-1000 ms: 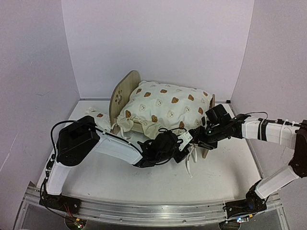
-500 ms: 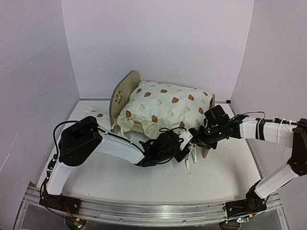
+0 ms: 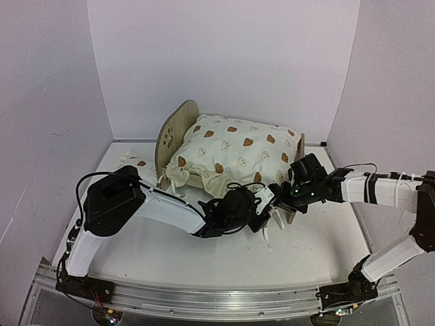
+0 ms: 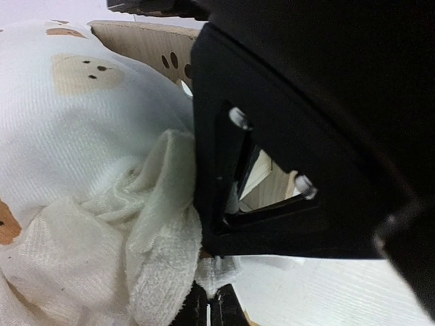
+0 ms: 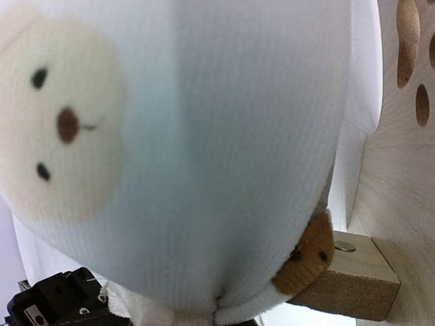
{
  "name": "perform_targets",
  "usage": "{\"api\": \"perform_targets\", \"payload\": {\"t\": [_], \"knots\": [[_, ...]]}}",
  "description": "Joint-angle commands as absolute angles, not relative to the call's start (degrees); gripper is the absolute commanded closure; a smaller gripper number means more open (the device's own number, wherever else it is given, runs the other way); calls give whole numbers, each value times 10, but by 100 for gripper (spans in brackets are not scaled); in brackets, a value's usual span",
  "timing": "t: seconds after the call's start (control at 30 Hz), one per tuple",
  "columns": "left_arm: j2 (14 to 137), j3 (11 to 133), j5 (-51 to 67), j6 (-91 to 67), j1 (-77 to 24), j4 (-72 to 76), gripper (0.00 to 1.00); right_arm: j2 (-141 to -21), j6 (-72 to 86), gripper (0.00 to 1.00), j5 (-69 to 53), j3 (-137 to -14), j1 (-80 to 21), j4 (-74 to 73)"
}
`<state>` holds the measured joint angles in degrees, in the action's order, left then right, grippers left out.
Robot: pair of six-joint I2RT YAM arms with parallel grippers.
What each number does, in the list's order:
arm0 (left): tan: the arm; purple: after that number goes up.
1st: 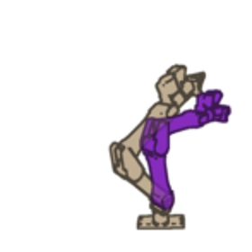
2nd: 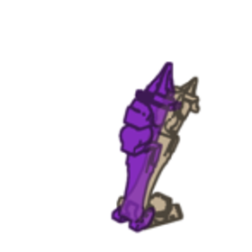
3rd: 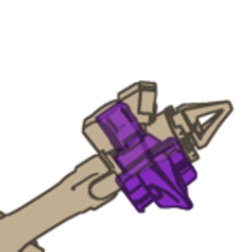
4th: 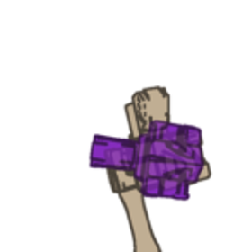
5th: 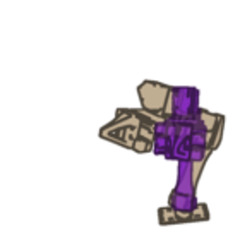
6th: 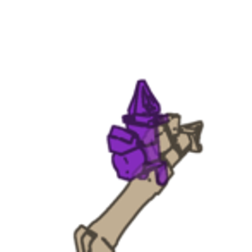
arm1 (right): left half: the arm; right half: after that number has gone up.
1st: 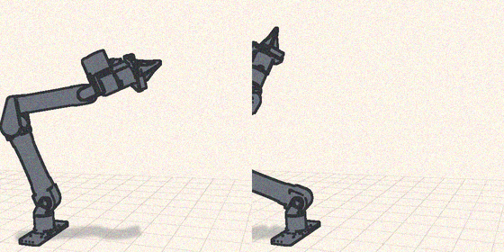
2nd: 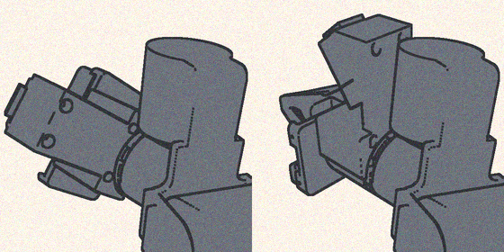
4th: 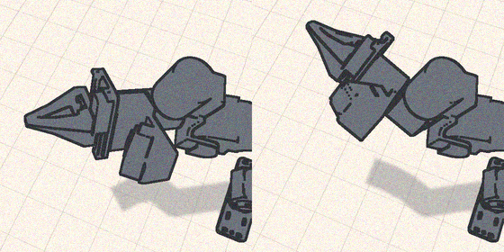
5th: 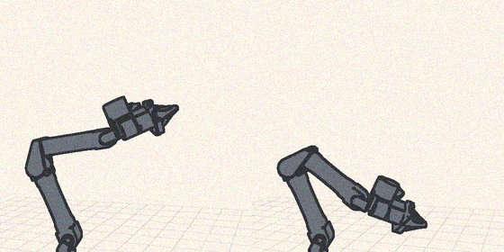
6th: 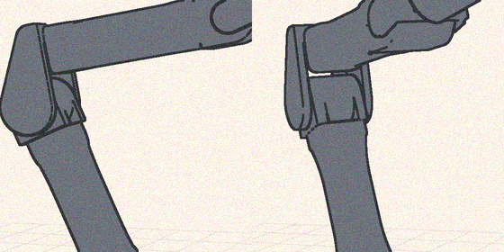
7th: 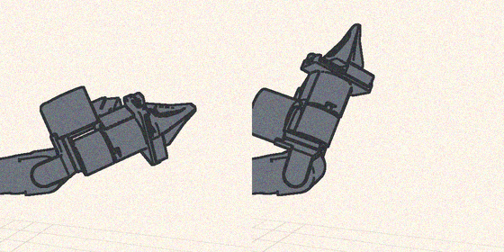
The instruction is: Set up the pet bed
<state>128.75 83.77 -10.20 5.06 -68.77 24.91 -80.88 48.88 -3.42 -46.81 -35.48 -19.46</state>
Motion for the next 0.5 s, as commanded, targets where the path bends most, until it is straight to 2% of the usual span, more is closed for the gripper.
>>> {"api": "perform_targets", "payload": {"t": [0.0,0.17,0.47], "knots": [[1272,829,-36,30,-704,246,100,-795,386,100,-32,-448,-370,-184],[1291,841,78,-66,-669,250,100,-784,305,100,-6,-438,-358,-180],[1317,837,116,-160,-641,288,100,-777,281,100,0,-438,-344,-178]]}}
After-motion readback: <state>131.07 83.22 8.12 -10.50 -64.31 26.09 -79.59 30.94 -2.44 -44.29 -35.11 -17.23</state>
